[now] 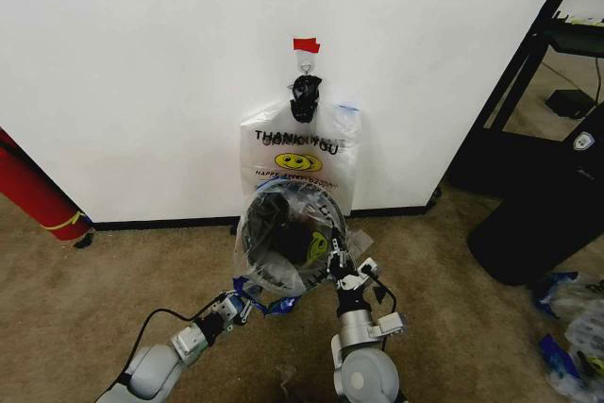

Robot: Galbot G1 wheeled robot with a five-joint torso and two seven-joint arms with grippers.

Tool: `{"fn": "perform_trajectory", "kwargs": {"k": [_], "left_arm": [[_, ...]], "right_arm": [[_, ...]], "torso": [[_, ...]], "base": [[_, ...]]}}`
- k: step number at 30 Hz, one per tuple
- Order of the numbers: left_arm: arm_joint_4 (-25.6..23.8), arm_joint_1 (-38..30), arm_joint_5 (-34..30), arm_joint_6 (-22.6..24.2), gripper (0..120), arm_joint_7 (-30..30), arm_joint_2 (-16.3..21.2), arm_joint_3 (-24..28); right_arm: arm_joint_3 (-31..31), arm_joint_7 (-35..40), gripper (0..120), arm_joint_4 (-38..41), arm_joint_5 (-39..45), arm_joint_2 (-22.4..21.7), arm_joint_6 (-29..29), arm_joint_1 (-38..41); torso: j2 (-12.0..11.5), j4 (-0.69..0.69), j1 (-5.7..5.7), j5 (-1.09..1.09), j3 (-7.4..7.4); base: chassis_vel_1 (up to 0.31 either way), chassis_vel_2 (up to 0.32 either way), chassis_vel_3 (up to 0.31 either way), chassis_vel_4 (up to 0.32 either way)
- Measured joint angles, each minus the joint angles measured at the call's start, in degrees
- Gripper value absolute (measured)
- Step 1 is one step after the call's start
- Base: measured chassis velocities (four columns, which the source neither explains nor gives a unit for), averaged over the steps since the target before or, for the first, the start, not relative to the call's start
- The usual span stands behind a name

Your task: Pick up the garbage bag from the wall and place it over the trash bin.

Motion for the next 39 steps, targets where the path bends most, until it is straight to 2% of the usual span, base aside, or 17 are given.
{"fn": "perform_trajectory", "kwargs": {"k": [3,7,9,15,16,20,23,28,32,39], "left_arm": [[-1.2,1.5,0.7,-1.0,0,1.2,0.8,-1.1],[-5.6,4.7,1.3,-2.7,20,1.6,2.3,-3.4],[-7.1,5.6,1.4,-2.9,23,1.7,2.7,-3.8],[-14.3,11.1,1.6,-4.1,48,5.5,3.7,-4.9],[-14.3,11.1,1.6,-4.1,48,5.5,3.7,-4.9],[-17.5,12.8,2.0,-4.3,67,3.9,3.1,-5.1],[-18.2,12.8,2.1,-3.9,73,1.9,2.7,-4.7],[-17.1,10.9,4.2,-1.1,94,-1.1,0.8,-3.2],[-15.6,9.8,5.8,0.4,94,-2.5,0.2,-2.5],[-14.9,9.0,5.9,2.3,69,-3.6,-0.4,-1.3]], "right_arm": [[0.5,0.1,1,-0.6,0.2,0.2,0.0,0.5],[1.4,0.1,1,-2.5,0.2,0.4,0.1,1.5],[1.5,0.1,1,-2.9,0.2,0.5,0.1,1.6],[2.0,0.0,1,-3.9,-0.3,0.8,0.2,2.1],[2.0,0.0,1,-3.9,-0.3,0.8,0.2,2.1],[2.0,0.0,1,-4.0,-0.3,0.5,0.3,2.0],[1.8,0.0,1,-3.9,-0.4,0.5,0.4,1.8],[1.0,-0.2,1,-3.3,-1.1,0.4,0.4,1.4],[0.7,-0.2,1,-2.8,-1.4,0.4,0.4,1.3],[0.6,-0.4,1,-2.6,-1.6,0.4,0.4,1.4]], "torso": [[0.0,0.0,0.0,0.0,0.0],[0.0,0.0,0.0,0.0,0.0],[0.0,-0.01,0.0,0.0,0.0],[0.0,0.01,0.0,0.01,0.0],[0.0,0.01,0.0,0.01,0.0],[0.0,0.0,0.0,0.01,0.0],[0.0,-0.01,0.0,0.01,0.0],[0.0,-0.01,0.0,0.01,0.0],[0.0,0.0,0.0,0.0,0.0],[0.0,0.0,0.0,0.01,0.0]], "base": [[0.0,0.0,0.0,0.0],[0.0,0.0,0.0,0.0],[0.0,0.0,0.0,0.0],[0.0,0.0,0.0,0.0],[0.0,0.0,0.0,0.0],[0.0,0.0,0.0,0.0],[0.0,0.0,0.0,0.0],[0.0,0.0,0.0,0.0],[0.0,0.0,0.0,0.0],[0.0,0.0,0.0,0.0]]}}
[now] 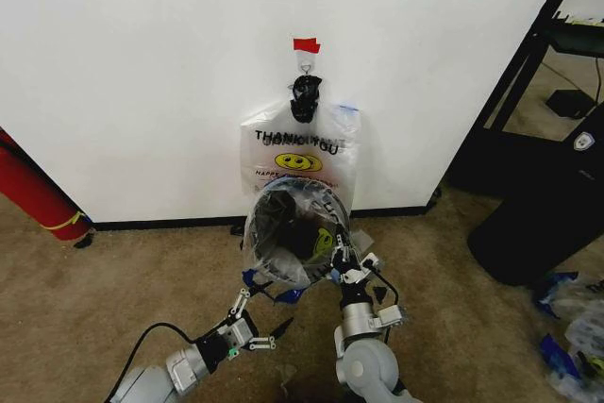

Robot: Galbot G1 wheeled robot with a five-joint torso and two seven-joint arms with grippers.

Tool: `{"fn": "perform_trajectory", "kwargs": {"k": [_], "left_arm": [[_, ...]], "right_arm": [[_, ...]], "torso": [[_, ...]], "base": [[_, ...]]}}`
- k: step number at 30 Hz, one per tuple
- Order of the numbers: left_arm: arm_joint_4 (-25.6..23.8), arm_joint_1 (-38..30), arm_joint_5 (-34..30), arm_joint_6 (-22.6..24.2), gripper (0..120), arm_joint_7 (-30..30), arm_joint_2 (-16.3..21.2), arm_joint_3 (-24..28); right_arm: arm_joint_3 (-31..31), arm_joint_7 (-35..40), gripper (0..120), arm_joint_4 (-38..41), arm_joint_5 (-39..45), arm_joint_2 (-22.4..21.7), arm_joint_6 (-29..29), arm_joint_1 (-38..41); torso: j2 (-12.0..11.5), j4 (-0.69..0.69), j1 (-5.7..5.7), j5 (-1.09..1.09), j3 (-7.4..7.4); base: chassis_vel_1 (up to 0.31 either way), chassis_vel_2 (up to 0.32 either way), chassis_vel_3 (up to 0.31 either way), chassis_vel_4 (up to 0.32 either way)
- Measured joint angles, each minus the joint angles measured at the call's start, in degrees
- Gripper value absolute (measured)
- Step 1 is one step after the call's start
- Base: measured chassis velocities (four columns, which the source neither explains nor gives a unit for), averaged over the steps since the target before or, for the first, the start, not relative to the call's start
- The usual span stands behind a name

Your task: Pick up the garbage bag from the wall and place it over the trash bin.

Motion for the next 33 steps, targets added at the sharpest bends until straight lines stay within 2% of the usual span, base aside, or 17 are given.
{"fn": "perform_trajectory", "kwargs": {"k": [4,5,10,12,18,25,33], "left_arm": [[0.0,-0.1,-0.3,0.1,52,0.1,-0.1,0.2],[0.0,-0.1,-0.3,0.1,52,0.1,-0.1,0.2],[-0.3,0.0,-0.5,0.0,29,0.9,0.1,0.2],[-0.3,0.0,-0.5,-0.1,26,1.1,0.1,0.2],[2.2,-1.3,1.0,-1.2,1,1.3,-0.6,0.1],[4.1,-2.3,3.7,-2.3,0,-0.4,-1.4,0.2],[2.8,-1.5,4.1,-2.7,0,-1.7,-1.1,0.0]], "right_arm": [[0.0,0.0,1,-0.2,0.0,0.0,0.0,0.3],[0.0,0.0,1,-0.2,0.0,0.0,0.0,0.3],[0.2,0.0,1,-0.4,0.2,0.0,0.0,0.6],[0.2,0.0,1,-0.4,0.3,0.0,0.0,0.6],[0.1,0.0,1,0.1,0.4,0.0,-0.1,0.4],[-0.1,0.0,1,1.0,0.5,-0.1,-0.2,-0.2],[-0.1,0.0,1,1.1,0.2,0.0,-0.2,-0.5]], "torso": [[0.0,0.0,0.0,0.0,0.0],[0.0,0.0,0.0,0.0,0.0],[0.0,0.0,0.0,0.0,0.0],[0.0,0.0,0.0,0.0,0.0],[0.0,0.0,0.0,0.0,0.0],[0.0,0.0,0.0,0.0,0.0],[0.0,0.0,0.0,0.0,0.0]], "base": [[0.0,0.0,0.0,0.0],[0.0,0.0,0.0,0.0],[0.0,0.0,0.0,0.0],[0.0,0.0,0.0,0.0],[0.0,0.0,0.0,0.0],[0.0,0.0,0.0,0.0],[0.0,0.0,0.0,0.0]]}}
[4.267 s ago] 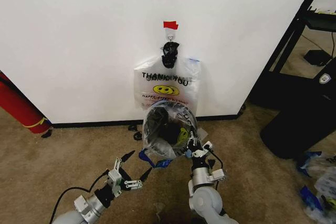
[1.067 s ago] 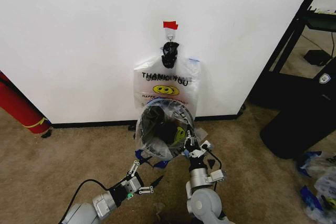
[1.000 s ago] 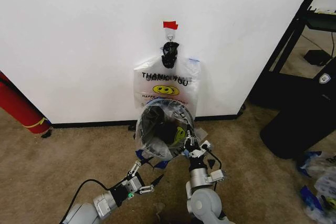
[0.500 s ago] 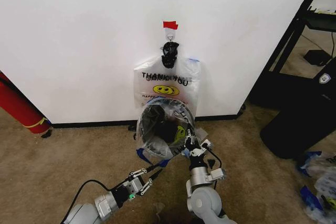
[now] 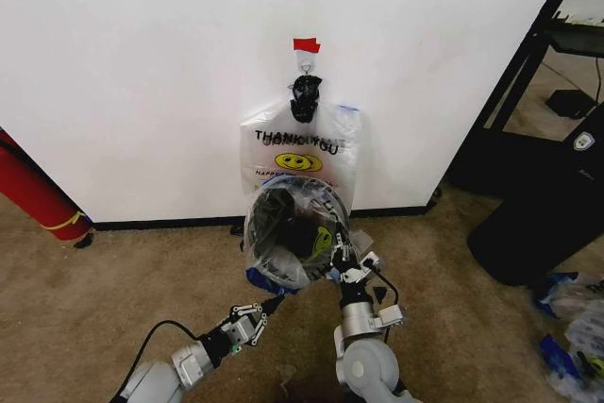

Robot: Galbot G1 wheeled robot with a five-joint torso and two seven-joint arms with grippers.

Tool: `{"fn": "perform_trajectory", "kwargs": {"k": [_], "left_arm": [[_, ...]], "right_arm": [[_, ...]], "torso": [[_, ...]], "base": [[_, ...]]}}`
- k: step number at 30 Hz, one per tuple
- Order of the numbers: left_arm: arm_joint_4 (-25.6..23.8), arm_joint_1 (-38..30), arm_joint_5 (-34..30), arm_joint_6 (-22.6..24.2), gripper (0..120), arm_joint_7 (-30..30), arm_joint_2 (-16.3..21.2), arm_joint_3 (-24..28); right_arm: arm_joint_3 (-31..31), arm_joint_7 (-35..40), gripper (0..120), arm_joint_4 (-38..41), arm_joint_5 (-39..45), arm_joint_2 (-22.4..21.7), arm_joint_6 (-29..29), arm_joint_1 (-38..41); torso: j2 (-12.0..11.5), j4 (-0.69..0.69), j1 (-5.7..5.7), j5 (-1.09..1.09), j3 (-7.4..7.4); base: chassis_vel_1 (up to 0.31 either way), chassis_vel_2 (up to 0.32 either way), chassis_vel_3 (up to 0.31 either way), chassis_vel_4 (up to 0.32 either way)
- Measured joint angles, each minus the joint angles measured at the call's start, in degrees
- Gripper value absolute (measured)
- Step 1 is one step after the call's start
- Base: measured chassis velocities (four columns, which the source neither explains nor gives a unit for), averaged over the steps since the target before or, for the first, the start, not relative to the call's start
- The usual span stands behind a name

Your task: Pick up the garbage bag from the wall and place it over the trash bin.

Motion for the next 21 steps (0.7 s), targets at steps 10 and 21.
{"fn": "perform_trajectory", "kwargs": {"k": [10,21], "left_arm": [[-3.0,2.1,0.2,-0.8,12,-1.4,0.4,-0.2],[-1.6,1.5,2.9,-0.3,19,-4.3,0.0,-0.3]], "right_arm": [[0.0,0.0,1,-0.2,-0.5,0.6,0.0,0.0],[0.0,-0.2,1,-0.1,-0.8,0.6,0.1,-0.5]], "torso": [[0.0,0.0,0.0,0.0,0.0],[0.0,0.0,0.0,0.0,0.0]], "base": [[0.0,0.0,0.0,0.0],[0.0,0.0,0.0,0.0]]}}
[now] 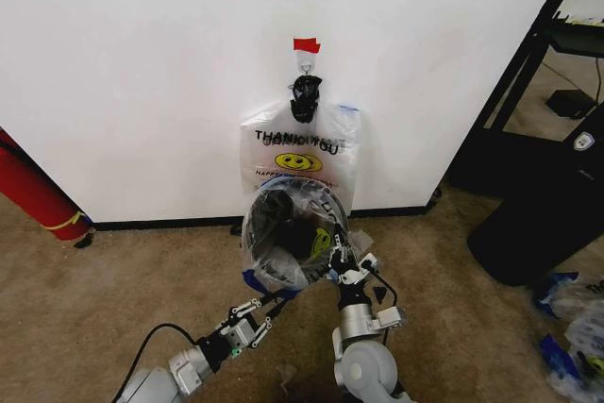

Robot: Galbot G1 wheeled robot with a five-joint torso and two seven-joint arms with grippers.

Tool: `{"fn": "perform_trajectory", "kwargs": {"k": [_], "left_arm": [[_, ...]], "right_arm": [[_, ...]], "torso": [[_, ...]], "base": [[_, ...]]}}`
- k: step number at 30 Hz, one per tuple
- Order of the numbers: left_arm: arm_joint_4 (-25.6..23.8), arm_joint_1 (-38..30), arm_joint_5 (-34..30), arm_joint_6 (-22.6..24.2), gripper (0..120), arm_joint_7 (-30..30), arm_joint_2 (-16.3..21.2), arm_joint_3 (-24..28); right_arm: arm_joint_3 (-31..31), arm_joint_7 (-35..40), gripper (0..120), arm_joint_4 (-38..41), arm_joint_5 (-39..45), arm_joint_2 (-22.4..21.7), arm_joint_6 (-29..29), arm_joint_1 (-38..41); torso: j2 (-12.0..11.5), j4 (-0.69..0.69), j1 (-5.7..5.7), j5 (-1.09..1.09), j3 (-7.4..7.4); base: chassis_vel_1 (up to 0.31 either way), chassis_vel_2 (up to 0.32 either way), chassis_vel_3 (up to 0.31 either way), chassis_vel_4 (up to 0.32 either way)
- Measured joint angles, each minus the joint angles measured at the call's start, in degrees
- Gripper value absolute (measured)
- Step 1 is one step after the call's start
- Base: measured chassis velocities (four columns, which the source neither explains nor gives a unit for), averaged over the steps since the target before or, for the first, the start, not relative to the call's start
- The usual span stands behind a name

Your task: Pick up the garbage bag from the wall and place it over the trash bin.

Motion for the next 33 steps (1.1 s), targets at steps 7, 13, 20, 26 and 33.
{"fn": "perform_trajectory", "kwargs": {"k": [7,13,20,26,33], "left_arm": [[0.2,-0.1,1.3,1.1,0,-2.1,-0.1,0.0],[-0.7,0.7,1.3,1.1,0,-2.4,0.1,0.0],[-2.2,1.9,1.2,0.8,20,-2.4,0.3,-0.1],[-2.4,1.7,1.1,0.9,42,-2.4,0.4,-0.2],[-0.7,0.2,1.6,1.6,63,-2.3,-0.2,0.2]], "right_arm": [[-0.1,-0.1,1,0.0,-0.2,0.2,0.1,-0.1],[-0.1,-0.2,1,0.0,-0.3,0.2,0.1,-0.1],[-0.1,-0.2,1,-0.2,-0.3,0.1,0.2,0.0],[-0.1,-0.2,1,-0.3,-0.3,0.0,0.2,0.2],[-0.1,-0.2,1,-0.3,-0.2,-0.1,0.2,0.3]], "torso": [[0.0,0.0,0.0,0.0,0.0],[0.0,0.0,0.0,0.0,0.0],[0.0,0.0,0.0,0.0,0.0],[0.0,0.0,0.0,0.0,0.0],[0.0,0.0,0.0,0.0,0.0]], "base": [[0.0,0.0,0.0,0.0],[0.0,0.0,0.0,0.0],[0.0,0.0,0.0,0.0],[0.0,0.0,0.0,0.0],[0.0,0.0,0.0,0.0]]}}
